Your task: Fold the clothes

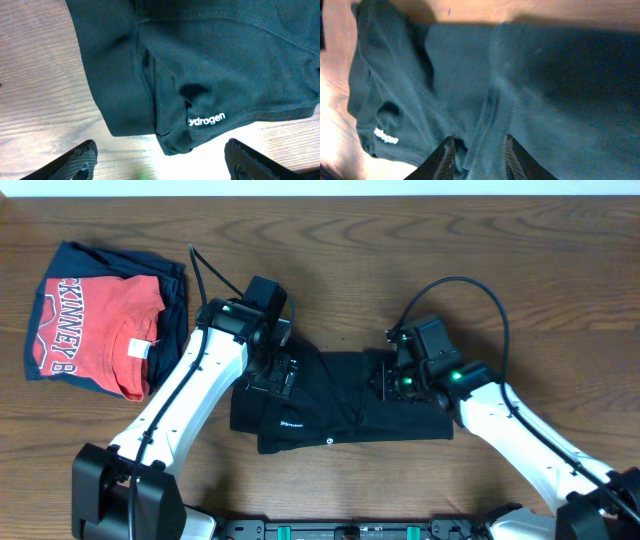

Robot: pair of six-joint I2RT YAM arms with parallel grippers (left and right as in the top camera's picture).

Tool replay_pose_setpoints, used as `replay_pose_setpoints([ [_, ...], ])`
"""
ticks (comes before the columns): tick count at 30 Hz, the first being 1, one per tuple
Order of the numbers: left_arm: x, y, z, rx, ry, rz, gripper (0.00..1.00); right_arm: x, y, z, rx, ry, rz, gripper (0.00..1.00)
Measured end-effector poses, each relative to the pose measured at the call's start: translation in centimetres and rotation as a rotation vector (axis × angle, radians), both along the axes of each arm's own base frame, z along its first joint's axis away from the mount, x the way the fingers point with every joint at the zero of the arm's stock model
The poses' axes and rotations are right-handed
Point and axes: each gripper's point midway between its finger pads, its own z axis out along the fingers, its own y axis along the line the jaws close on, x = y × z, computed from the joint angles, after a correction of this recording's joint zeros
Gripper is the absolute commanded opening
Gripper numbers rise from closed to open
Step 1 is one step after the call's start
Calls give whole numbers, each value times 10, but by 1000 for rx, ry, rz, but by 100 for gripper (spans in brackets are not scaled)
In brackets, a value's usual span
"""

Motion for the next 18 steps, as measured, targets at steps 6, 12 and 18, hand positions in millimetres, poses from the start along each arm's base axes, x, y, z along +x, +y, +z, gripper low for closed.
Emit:
replay_pose_setpoints([
  [6, 0, 0, 0, 0, 0, 0, 75, 10, -36, 2, -57, -4, -99, 17],
  [12, -2, 1, 0, 4, 11, 5, 75, -1, -31, -23, -93, 79, -48, 31],
  [18, -3, 21, 4, 7, 32, 97, 89, -24, -14, -52, -131, 173, 57, 24],
])
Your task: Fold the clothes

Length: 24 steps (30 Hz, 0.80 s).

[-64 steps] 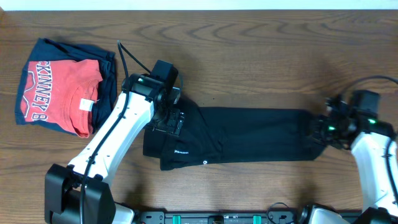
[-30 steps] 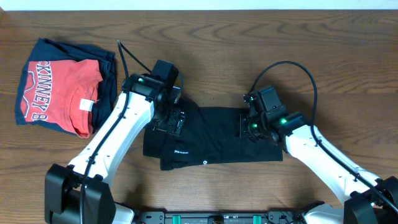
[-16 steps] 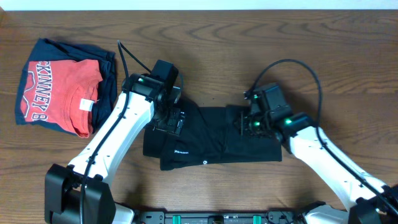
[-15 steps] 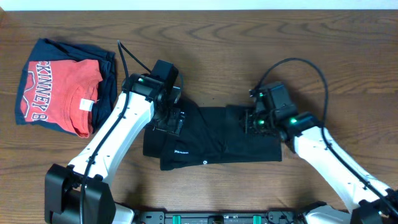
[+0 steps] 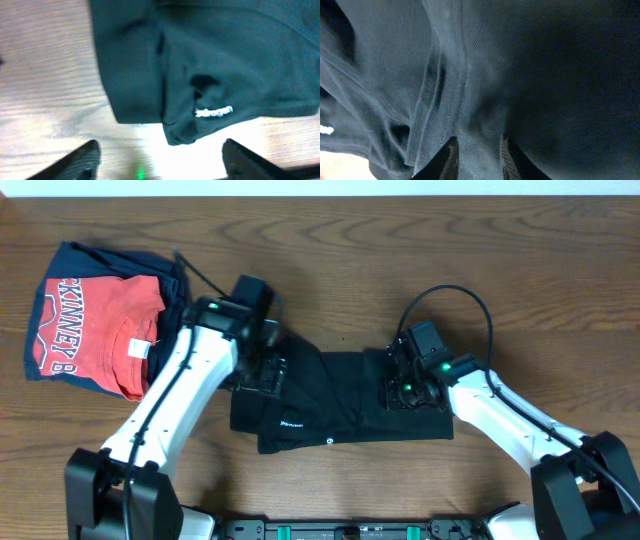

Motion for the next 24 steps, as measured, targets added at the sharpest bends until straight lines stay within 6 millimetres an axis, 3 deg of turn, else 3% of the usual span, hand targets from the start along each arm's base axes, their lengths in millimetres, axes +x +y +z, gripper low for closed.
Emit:
replay_pose_setpoints([
  [3, 12, 17, 1, -26, -23, 98, 99, -1, 0, -3, -1, 9, 4, 23],
  [8, 38, 30, -5, -189, -85, 205, 98, -1, 1, -3, 0, 7, 5, 24],
  [14, 26, 28, -39, -309, 16, 193, 98, 0, 1, -2, 1, 5, 5, 24],
  [24, 24, 13, -87, -404, 137, 96, 98, 0, 1, -2, 1, 5, 5, 25],
])
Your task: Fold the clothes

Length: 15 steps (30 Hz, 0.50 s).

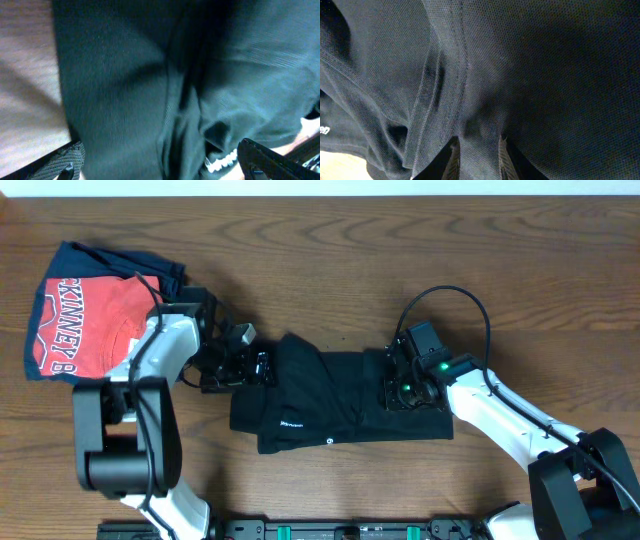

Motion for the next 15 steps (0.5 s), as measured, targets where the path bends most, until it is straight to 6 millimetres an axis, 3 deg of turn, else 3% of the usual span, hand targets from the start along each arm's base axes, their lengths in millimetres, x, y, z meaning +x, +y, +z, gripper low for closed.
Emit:
replay_pose_setpoints([
  [4, -1, -3, -6, -29, 27, -4, 98, 0, 0, 0, 0, 1, 0, 25],
  [15, -11, -29, 3, -232, 29, -94, 100, 1, 1, 0, 5, -4, 2, 25],
])
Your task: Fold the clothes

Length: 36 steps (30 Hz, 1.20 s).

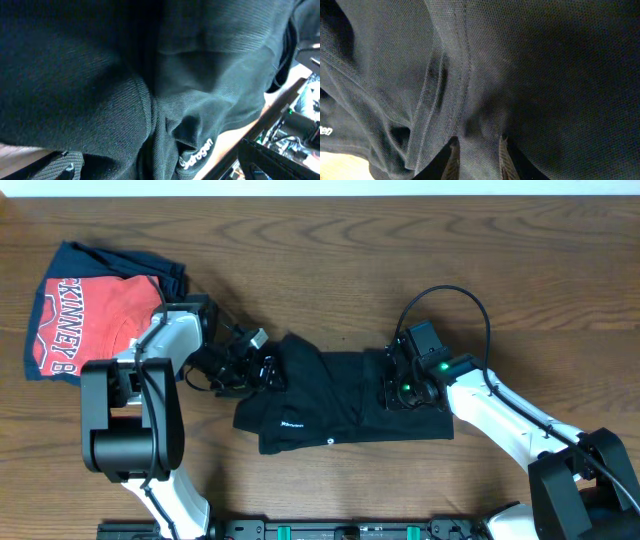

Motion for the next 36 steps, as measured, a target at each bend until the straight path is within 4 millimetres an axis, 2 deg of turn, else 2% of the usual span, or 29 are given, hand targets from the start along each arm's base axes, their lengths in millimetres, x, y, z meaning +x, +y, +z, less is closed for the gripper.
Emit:
replay_pose_setpoints([
  [8, -2, -7, -2, -21, -29, -58, 84, 0, 0, 0, 0, -2, 2, 25],
  [9, -2, -9, -2, -22, -31, -67, 79, 0, 0, 0, 1, -3, 2, 24],
  [10, -3, -10, -3, -22, -32, -74, 69, 0, 0, 0, 1, -3, 2, 24],
  [11, -3, -12, -4, -20, -36, -86, 67, 1, 0, 0, 1, -3, 2, 24],
  [12, -5, -14, -5, -14, -36, -98, 67, 1, 0, 0, 1, -4, 2, 25],
  [14, -8, -16, -7, -2, -32, -120, 73, 1, 0, 0, 2, -5, 2, 24],
  [19, -10, -15, -8, 14, 3, -93, 75, 1, 1, 0, 2, -5, 2, 25],
  [26, 4, 18, -4, 15, 11, 56, 95, 1, 0, 0, 1, -4, 2, 21],
  [30, 14, 29, -2, -6, -25, 119, 96, -1, 0, -5, -6, 11, 2, 20],
  [36, 14, 18, -4, -37, -96, 106, 96, -2, -1, -8, -11, 22, 2, 19],
])
